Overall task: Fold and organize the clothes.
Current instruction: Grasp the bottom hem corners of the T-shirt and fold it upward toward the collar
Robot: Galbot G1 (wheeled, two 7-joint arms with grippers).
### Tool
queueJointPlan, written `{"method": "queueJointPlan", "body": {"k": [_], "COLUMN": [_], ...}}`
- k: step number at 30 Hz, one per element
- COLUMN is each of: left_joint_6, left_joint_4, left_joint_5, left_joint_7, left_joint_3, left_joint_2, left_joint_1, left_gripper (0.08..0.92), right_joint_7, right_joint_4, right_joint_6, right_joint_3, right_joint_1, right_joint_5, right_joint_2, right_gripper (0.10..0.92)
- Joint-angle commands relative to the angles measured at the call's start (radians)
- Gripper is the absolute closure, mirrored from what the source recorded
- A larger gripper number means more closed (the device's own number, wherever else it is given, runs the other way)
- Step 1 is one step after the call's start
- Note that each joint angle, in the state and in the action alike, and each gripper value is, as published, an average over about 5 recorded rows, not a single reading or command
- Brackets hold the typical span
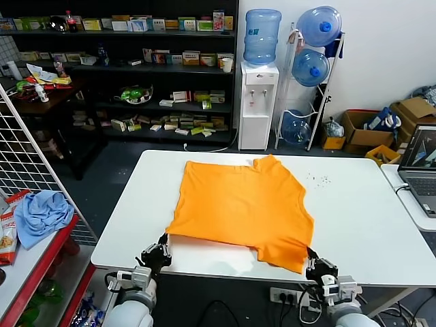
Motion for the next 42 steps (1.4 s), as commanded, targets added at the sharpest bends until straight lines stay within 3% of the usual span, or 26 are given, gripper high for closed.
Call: {"method": "queueJointPlan", "body": {"k": [1,11,23,32,37,42], "left_joint_6": [-0.01,-0.068,-0.079,-0.08,-0.097,-0.127], "left_joint_4": [-0.114,-0.032,0.253,0.417,0.463,0.429], "left_joint_5": [0.02,0.067,0.051,0.04,0.044,0.029], "left_joint_7": [0.001,0.006,0.007,0.015,0.026,0.037], "left_joint_3": [-0.005,0.02,0.051,0.127,0.149,0.148], "left_joint_2": [0.02,0.009,0.022,0.02,0.02,0.032], "left_joint_1": [0.133,-0.02,-0.274,-0.441,-0.479,-0.454], "left_gripper": [0.909,0.909,0.909,0.909,0.909,0.851], "right_joint_7": [-0.004,-0.045,-0.064,-0.078,-0.082,-0.063], "right_joint_4": [0.084,-0.102,-0.466,-0.634,-0.648,-0.513], "right_joint_6": [0.044,0.19,0.245,0.232,0.196,0.077], "right_joint_3": [0.024,-0.008,-0.124,-0.242,-0.254,-0.233], "right_joint_1": [-0.106,0.164,0.523,0.677,0.687,0.618], "right_joint_5": [-0.068,-0.031,0.004,-0.004,0.002,0.083], "right_joint_2": [-0.024,-0.052,-0.078,-0.039,-0.023,-0.053], "right_gripper": [0.901,0.901,0.901,0.901,0.889,0.767]}}
